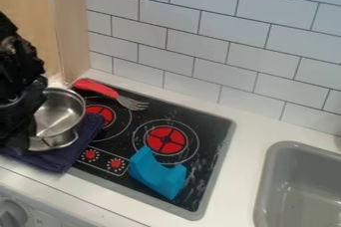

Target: Moved the silver pot on top of the purple cloth on the left side of the cooker

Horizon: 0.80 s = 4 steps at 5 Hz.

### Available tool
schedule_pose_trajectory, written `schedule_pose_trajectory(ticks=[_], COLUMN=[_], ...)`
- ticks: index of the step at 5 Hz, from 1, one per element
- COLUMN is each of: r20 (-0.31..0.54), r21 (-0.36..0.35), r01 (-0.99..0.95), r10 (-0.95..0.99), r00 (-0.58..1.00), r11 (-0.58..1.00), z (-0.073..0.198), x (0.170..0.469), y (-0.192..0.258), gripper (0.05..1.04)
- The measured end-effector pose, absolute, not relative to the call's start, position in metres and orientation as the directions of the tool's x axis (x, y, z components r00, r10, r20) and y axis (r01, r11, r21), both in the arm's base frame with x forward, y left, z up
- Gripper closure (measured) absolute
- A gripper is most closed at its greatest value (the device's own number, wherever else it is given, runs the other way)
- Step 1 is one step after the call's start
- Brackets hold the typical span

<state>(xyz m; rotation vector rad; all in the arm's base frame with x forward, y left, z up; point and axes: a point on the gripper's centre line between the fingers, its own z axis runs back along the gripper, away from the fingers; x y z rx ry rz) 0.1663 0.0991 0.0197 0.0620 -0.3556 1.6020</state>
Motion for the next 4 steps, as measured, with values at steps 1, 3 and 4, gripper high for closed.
schedule_pose_trajectory(ticks=[1, 3, 4], r20=[0.254, 0.254, 0.261], r21=[-0.181, -0.171, -0.185], r01=[-0.983, -0.984, -0.982], r10=[0.963, 0.963, 0.962], r00=[-0.084, -0.087, -0.078], r11=[-0.038, -0.044, -0.029], z=[0.0199, 0.0204, 0.0291], x=[0.1681, 0.1681, 0.1675], y=[0.1003, 0.1002, 0.0993], gripper=[0.834, 0.244, 0.063])
